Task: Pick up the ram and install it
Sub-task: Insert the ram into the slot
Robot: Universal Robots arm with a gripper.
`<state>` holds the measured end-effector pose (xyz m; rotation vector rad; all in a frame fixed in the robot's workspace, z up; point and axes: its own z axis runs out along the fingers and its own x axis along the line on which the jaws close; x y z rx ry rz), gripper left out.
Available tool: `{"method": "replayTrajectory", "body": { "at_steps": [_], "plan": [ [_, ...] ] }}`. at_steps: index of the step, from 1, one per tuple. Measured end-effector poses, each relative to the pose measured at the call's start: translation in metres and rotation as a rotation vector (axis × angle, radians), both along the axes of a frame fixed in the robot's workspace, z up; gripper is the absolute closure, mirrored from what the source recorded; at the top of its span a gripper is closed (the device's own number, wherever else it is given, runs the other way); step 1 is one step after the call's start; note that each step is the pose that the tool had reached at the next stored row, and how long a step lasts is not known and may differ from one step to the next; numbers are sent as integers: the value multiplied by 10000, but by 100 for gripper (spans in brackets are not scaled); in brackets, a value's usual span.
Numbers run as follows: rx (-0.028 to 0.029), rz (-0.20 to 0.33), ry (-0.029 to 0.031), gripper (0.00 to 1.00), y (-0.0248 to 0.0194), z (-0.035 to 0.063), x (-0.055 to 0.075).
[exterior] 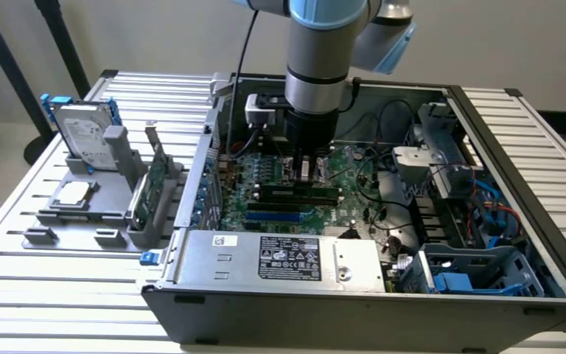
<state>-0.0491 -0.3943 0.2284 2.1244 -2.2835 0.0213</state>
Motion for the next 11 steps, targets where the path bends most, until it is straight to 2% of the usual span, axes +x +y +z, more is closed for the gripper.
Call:
{"method": "replayTrajectory", "body": {
  "at_steps": [11],
  "plan": [
    [-2, 0, 1, 87, 0, -25, 0]
  ]
}}
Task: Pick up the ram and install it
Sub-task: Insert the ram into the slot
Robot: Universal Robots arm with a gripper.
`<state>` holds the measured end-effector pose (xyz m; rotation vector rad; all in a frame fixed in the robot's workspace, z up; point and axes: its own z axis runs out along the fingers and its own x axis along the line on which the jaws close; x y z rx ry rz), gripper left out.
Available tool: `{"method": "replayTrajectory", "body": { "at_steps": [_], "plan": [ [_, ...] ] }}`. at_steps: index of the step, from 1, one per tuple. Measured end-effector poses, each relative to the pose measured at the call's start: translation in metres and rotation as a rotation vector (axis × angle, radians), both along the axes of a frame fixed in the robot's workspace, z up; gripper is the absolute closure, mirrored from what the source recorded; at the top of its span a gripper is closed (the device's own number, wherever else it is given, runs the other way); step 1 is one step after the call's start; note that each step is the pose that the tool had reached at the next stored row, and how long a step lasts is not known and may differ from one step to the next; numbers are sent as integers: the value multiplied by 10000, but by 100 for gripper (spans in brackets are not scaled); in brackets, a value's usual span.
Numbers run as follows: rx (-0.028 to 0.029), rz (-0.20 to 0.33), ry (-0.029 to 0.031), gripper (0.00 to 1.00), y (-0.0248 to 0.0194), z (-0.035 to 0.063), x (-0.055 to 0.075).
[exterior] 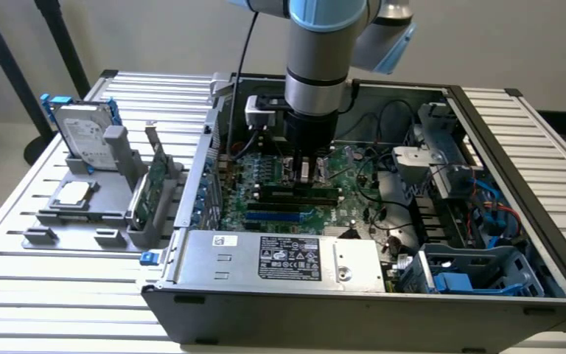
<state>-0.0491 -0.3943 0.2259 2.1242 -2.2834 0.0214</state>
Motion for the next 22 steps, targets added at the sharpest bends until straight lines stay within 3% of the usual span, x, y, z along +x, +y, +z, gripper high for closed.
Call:
{"method": "replayTrajectory", "body": {
  "at_steps": [10, 11, 22],
  "plan": [
    [3, 0, -2, 85, 0, -6, 0],
    [4, 0, -2, 79, 1, -3, 0],
    [15, 0, -2, 79, 0, 181, 0]
  ]
}}
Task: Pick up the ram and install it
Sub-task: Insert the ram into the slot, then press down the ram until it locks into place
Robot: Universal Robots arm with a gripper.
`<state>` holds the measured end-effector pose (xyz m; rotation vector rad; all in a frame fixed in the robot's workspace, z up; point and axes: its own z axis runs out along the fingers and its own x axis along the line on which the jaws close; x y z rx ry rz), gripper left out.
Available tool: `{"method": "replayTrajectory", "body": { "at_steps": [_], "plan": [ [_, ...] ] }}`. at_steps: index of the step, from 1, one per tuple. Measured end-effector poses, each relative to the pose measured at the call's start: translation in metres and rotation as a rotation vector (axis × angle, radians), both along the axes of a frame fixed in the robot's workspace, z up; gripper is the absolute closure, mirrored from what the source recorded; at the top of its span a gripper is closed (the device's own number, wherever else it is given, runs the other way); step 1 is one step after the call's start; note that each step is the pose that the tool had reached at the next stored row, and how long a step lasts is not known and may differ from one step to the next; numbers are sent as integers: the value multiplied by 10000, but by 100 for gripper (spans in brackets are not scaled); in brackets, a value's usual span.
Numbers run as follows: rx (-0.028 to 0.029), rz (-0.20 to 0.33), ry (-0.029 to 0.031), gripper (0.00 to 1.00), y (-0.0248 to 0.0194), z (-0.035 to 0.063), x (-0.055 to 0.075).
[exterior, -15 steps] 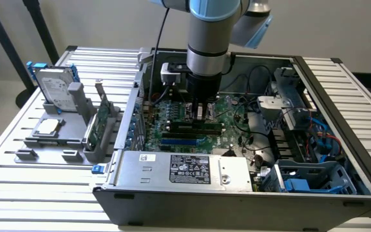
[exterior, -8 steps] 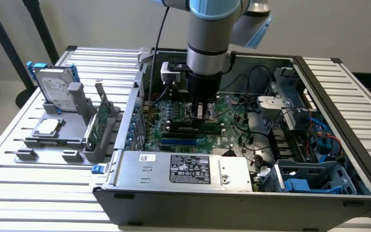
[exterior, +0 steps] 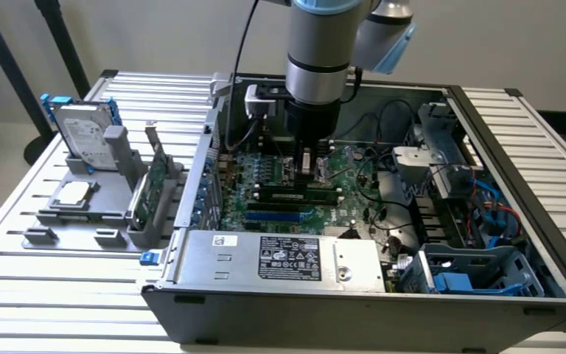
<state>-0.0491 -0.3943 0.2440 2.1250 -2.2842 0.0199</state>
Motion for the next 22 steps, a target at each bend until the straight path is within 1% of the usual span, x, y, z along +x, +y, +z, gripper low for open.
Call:
{"method": "replayTrajectory", "body": {
  "at_steps": [1, 2, 3, 18, 22],
  "plan": [
    [1, 0, -1, 81, 0, 2, 0],
    [2, 0, -1, 87, 0, 2, 0],
    [3, 0, -1, 89, 0, 2, 0],
    [1, 0, 0, 89, 0, 3, 0],
    [1, 0, 0, 89, 1, -29, 0]
  ]
}}
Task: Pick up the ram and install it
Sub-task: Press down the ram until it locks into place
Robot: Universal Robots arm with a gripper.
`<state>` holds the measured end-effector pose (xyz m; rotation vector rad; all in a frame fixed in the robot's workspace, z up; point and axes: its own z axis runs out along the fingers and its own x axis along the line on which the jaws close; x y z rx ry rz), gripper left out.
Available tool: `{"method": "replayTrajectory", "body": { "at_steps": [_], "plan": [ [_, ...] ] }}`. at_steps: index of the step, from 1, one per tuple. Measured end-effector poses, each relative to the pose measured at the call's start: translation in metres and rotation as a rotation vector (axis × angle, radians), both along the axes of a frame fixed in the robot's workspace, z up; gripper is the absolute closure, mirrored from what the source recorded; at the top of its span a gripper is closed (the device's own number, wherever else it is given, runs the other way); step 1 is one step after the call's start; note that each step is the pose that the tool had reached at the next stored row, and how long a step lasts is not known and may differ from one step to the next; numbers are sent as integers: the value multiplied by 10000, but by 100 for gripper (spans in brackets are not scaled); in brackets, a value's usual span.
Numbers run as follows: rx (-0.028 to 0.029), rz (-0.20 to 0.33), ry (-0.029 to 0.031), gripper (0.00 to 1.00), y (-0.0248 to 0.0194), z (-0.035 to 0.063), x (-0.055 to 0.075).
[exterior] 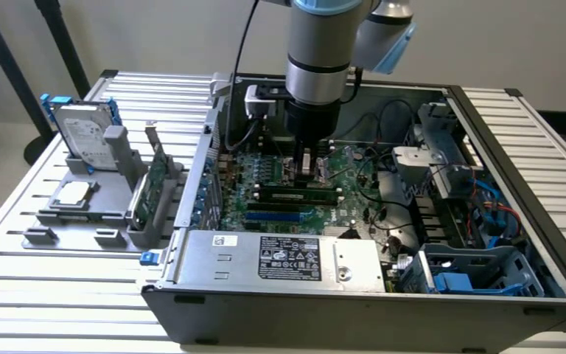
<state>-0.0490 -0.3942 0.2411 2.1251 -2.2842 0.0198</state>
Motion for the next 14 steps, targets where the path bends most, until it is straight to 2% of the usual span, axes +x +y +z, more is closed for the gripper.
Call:
{"method": "replayTrajectory", "body": {
  "at_steps": [14],
  "plan": [
    [35, 1, 1, 89, 13, -55, 3]
  ]
}}
